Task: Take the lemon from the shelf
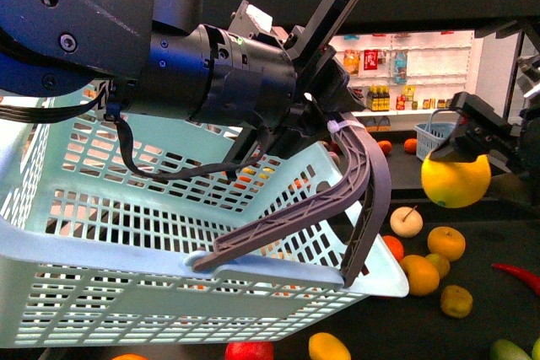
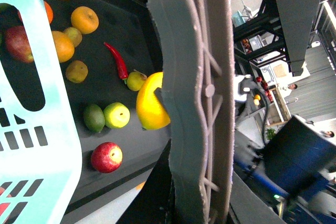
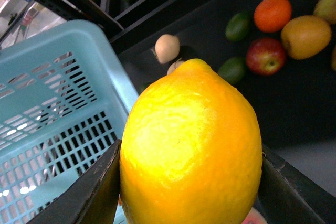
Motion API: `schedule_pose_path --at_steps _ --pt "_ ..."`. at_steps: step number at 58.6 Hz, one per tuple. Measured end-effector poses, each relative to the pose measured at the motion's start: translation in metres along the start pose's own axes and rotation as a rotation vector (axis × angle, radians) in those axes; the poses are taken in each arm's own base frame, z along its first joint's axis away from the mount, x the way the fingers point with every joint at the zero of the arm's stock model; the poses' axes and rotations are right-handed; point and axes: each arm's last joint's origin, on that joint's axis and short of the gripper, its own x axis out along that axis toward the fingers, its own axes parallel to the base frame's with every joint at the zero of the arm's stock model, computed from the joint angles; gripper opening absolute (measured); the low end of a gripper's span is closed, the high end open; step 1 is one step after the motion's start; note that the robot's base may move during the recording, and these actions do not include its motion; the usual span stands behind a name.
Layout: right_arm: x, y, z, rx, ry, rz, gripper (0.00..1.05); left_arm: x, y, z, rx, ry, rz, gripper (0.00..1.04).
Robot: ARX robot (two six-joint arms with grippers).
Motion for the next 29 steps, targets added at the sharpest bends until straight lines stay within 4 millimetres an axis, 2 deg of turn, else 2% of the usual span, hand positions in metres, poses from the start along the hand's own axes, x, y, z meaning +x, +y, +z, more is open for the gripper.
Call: schedule_pose_path --at_steps 17,29 --pt "0.006 0.034 -0.023 0.013 0.063 0.090 0.64 0.000 0.000 0.000 -0.001 0.000 0.001 0.10" --pt "0.010 0.048 -0.041 0.020 0.104 0.124 0.64 0.000 0.000 0.000 0.000 -0.001 0.001 0.10"
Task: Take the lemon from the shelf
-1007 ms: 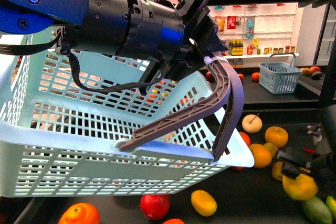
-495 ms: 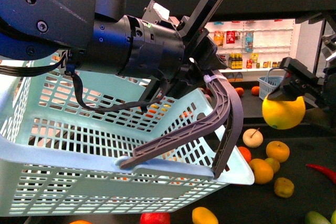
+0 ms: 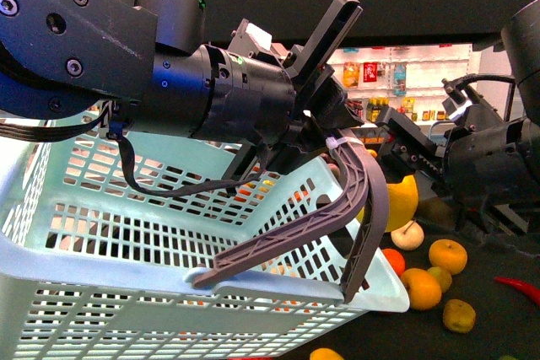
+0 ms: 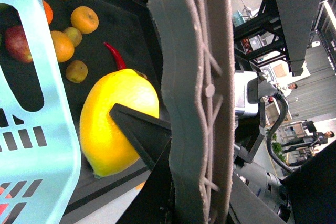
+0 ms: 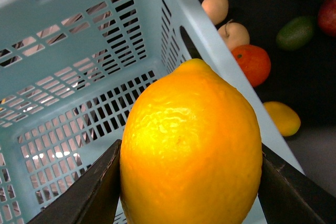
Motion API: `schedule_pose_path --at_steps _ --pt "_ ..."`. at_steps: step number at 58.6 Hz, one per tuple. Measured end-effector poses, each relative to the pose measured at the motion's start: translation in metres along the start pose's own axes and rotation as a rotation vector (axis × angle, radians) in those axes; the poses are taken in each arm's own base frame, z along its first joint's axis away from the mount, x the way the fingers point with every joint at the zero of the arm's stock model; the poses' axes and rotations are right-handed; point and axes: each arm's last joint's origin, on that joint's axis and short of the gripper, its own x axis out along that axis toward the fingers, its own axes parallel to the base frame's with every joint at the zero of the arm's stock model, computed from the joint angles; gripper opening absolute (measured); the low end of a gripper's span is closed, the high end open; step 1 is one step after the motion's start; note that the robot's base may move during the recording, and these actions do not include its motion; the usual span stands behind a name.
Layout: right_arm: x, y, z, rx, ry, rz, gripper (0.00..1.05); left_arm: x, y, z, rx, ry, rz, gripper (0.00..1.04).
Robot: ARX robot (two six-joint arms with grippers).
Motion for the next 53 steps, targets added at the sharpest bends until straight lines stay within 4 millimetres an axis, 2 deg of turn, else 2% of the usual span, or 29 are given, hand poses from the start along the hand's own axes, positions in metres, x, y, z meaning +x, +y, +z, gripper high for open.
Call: schedule_pose_path --at_steps 18,34,45,53 --pt "0.015 0.003 -0.018 0.019 0.029 0.008 0.64 0.000 0.001 0.000 0.000 -0.003 0.004 0.10" --pt "0.017 0.003 -0.020 0.042 0.026 0.016 1.03 0.000 0.002 0.001 -0.002 -0.007 0.008 0.10" --pt "0.018 -0.002 -0.020 0.055 0.030 0.014 1.02 -0.001 0.002 0.001 -0.003 -0.007 0.008 0.10" --pt "0.012 -0.016 -0.013 0.067 0.011 -0.009 1.02 0.000 0.002 0.001 -0.002 -0.003 0.005 0.10"
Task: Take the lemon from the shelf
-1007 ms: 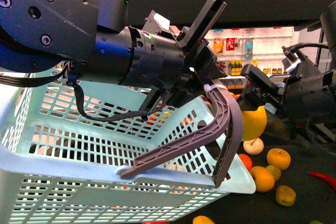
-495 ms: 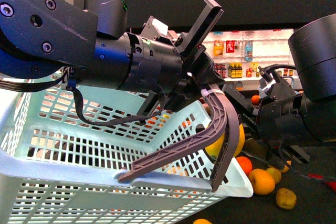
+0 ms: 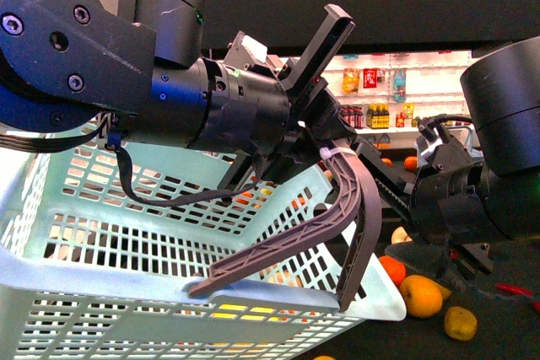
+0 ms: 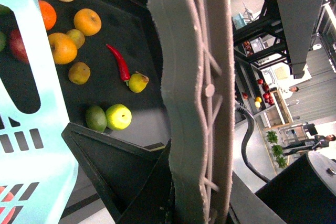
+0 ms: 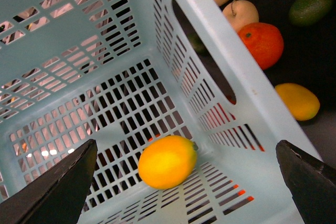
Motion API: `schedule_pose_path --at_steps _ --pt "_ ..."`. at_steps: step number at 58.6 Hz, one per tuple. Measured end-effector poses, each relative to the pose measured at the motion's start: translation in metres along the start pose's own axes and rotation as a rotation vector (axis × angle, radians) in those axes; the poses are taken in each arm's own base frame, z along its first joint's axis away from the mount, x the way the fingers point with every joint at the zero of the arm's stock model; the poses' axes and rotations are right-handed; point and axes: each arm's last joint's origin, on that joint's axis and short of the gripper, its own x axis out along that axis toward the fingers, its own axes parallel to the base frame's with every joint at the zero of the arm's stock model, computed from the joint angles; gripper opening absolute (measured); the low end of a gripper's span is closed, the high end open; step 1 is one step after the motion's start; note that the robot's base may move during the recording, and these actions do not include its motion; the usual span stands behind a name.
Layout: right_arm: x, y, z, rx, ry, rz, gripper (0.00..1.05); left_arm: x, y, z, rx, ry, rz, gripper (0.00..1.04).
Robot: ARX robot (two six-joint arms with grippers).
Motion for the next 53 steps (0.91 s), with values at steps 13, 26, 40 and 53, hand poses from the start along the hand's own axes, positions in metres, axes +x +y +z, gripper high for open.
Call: schedule_pose_path --at_steps 13,26,40,53 --pt "-0.037 -0.038 0.037 -0.015 -0.138 -0.081 1.02 0.000 0.000 -0.001 -0.003 0.005 -0.004 0.10" --pt "-0.043 -0.101 0.042 -0.025 -0.157 -0.225 1.02 0.001 -0.001 -0.001 -0.006 0.003 -0.003 0.10" --pt "-0.012 -0.160 0.000 -0.050 -0.028 -0.329 1.02 0.001 -0.001 -0.001 -0.006 0.004 -0.003 0.10" --pt "0.021 -0.184 -0.044 -0.113 0.121 -0.352 1.02 0.001 -0.001 -0.001 -0.007 0.005 -0.004 0.10"
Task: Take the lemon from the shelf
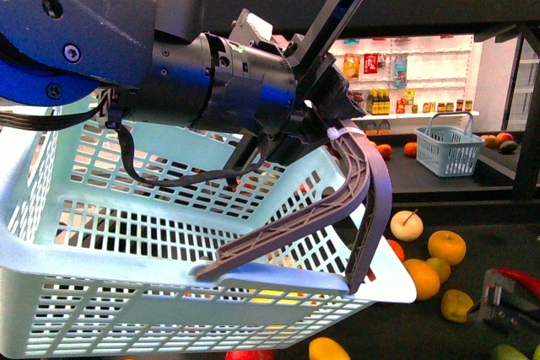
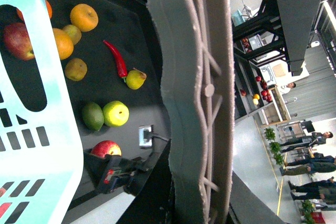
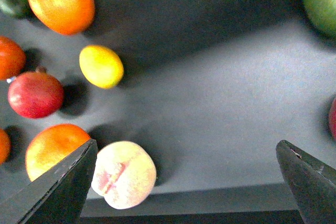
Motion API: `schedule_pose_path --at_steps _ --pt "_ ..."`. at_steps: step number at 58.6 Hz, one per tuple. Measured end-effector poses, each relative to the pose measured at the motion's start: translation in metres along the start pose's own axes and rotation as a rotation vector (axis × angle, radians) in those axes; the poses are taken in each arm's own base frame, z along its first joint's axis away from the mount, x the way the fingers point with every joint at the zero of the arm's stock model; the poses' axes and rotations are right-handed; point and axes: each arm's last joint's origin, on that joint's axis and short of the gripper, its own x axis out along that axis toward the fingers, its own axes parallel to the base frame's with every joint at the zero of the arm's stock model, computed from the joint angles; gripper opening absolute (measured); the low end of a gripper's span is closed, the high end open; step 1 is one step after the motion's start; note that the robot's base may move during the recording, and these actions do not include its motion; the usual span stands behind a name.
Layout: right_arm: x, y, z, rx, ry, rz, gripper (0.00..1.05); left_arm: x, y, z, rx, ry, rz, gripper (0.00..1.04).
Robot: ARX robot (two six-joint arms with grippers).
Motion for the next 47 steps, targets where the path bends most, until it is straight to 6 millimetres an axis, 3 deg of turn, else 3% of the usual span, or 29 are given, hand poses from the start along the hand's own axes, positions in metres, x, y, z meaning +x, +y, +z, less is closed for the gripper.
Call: schedule_pose_path --at_steps 10,30,47 --pt "0.025 0.013 -0.019 -0.024 0.072 -0.001 1.02 0.000 0.000 0.000 0.000 -0.002 0.002 0.10" --pt "0.068 0.067 -0.041 -0.228 0.112 0.061 1.02 0.000 0.000 0.000 0.000 -0.001 0.001 0.10" --pt "0.099 0.086 -0.054 -0.347 0.102 0.108 1.02 0.000 0.000 0.000 0.003 -0.007 0.006 0.10"
